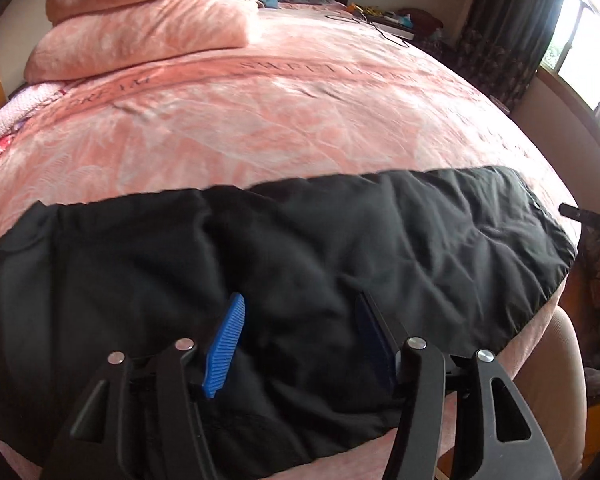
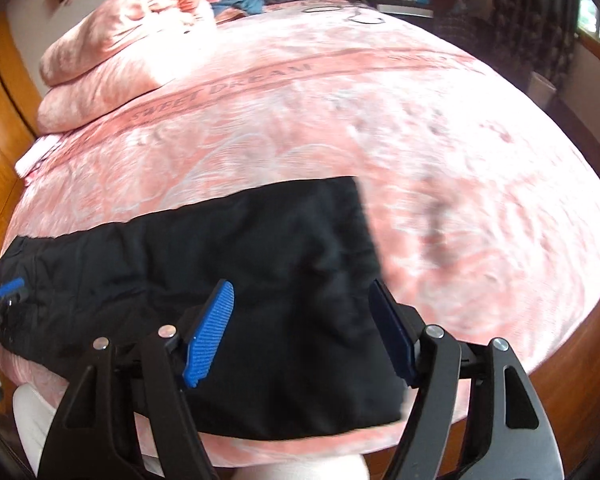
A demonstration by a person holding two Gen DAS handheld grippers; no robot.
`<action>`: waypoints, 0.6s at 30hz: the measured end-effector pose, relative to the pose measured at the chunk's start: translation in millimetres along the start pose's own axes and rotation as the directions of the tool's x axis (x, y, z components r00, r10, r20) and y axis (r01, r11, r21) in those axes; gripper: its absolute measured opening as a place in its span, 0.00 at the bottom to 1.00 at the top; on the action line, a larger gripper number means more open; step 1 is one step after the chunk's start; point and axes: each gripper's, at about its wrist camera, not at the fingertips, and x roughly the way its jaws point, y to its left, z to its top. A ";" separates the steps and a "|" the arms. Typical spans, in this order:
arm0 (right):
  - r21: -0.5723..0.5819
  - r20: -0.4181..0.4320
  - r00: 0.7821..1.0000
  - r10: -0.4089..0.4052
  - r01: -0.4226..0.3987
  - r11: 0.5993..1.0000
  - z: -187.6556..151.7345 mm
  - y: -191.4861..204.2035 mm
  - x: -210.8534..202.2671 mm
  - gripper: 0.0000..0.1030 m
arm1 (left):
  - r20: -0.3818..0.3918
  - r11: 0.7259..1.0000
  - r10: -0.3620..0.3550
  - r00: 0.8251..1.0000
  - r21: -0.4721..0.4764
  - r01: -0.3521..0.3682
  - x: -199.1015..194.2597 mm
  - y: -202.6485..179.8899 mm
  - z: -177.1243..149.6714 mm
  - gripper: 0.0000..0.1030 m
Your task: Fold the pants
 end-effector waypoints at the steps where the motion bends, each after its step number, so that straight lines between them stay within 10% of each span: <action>1: 0.011 -0.003 0.999 -0.032 0.033 0.999 -3.4 -15.1 -1.3 0.65 | -0.007 1.000 -0.002 1.000 0.017 0.002 5.8 -11.7 -3.2 0.57; 6: 0.029 -0.059 0.991 -0.122 0.124 0.992 -33.4 -63.9 7.2 0.64 | 0.017 0.992 0.093 0.996 0.082 -0.094 25.2 -56.8 -11.1 0.63; 11: 0.168 -0.016 0.982 0.186 -0.181 0.969 -53.5 -78.7 2.3 0.62 | 0.028 0.987 0.144 0.989 0.064 -0.145 29.5 -71.0 -8.0 0.68; 18: 0.091 0.023 0.989 0.149 -0.150 0.984 -42.8 -63.6 -0.7 0.59 | 0.024 0.990 0.141 0.990 -0.009 -0.140 29.0 -78.4 -6.4 0.69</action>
